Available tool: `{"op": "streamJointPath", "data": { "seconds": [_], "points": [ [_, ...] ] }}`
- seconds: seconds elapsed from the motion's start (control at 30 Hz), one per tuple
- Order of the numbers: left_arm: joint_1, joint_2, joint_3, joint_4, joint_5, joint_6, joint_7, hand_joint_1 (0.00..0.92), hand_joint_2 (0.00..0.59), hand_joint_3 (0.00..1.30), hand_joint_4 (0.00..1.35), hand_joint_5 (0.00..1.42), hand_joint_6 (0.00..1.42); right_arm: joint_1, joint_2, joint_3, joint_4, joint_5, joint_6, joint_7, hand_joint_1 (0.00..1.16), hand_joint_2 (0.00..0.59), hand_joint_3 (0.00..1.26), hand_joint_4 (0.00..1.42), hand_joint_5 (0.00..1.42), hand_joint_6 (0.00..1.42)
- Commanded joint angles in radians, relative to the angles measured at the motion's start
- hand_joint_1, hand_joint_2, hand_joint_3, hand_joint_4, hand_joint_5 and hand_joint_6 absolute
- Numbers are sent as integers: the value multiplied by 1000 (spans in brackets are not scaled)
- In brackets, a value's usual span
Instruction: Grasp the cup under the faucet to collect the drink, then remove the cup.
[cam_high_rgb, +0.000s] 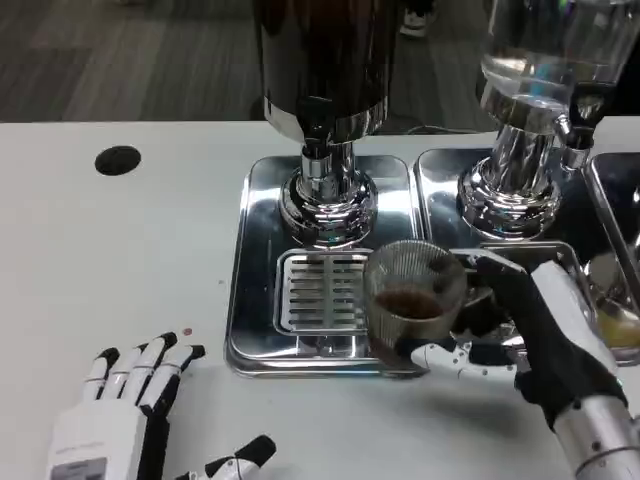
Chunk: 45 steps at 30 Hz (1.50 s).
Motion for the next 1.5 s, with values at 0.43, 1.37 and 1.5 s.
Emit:
{"op": "streamJointPath", "data": {
  "seconds": [0.43,1.37,1.5],
  "points": [
    [-19,2,-29,7,14,11,-13,0,86,274,0,153,82,139,-16,-43,-135,2,-119,-19,844,220,690,762,609,577],
    [-47,-7,-68,2,31,33,-26,0,81,251,0,153,94,257,-30,-63,-106,-7,-219,-72,844,223,691,761,609,577],
    [-48,-7,-68,6,32,33,-27,0,81,251,0,153,95,271,-30,-73,-95,-2,-235,-74,844,223,691,761,609,577]
  ]
}}
